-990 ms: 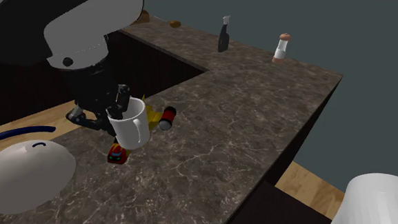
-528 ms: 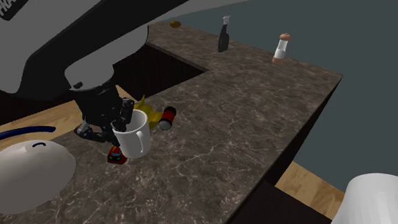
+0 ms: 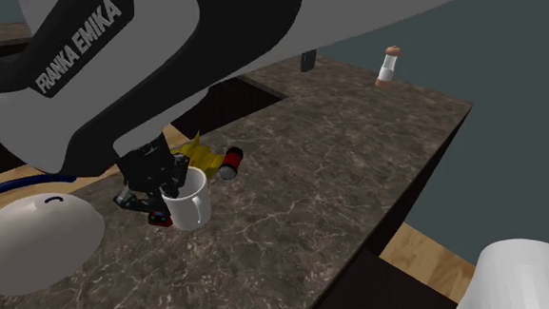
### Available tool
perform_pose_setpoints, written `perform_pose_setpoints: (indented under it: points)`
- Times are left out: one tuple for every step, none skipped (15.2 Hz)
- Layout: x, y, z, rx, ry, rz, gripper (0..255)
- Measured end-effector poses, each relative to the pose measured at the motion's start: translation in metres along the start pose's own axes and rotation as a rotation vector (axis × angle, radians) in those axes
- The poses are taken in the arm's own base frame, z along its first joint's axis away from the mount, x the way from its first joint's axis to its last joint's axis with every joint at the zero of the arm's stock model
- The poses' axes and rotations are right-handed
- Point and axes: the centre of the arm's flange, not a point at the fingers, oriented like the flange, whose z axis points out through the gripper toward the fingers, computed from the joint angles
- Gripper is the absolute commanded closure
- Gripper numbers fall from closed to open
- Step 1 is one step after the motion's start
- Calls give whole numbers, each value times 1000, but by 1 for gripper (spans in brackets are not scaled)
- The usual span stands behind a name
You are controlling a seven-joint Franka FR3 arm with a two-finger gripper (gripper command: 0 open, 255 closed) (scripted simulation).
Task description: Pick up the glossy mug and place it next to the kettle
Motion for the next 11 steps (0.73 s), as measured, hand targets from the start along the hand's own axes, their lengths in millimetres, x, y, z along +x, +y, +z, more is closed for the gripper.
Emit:
perform_pose_setpoints:
  points:
    - [-1,0,5,0,0,0,255]
    - [0,0,10,0,0,0,255]
    - [-1,-1,15,0,0,0,255]
    - [-1,-1,20,0,0,0,255]
    - [0,-2,26,0,0,0,255]
    - [-1,-2,31,0,0,0,255]
    - [-1,-2,37,0,0,0,255]
    - [0,-2,41,0,0,0,255]
    - [0,-2,43,0,0,0,255]
    - [0,-2,44,0,0,0,255]
    - [0,-3,44,0,0,0,255]
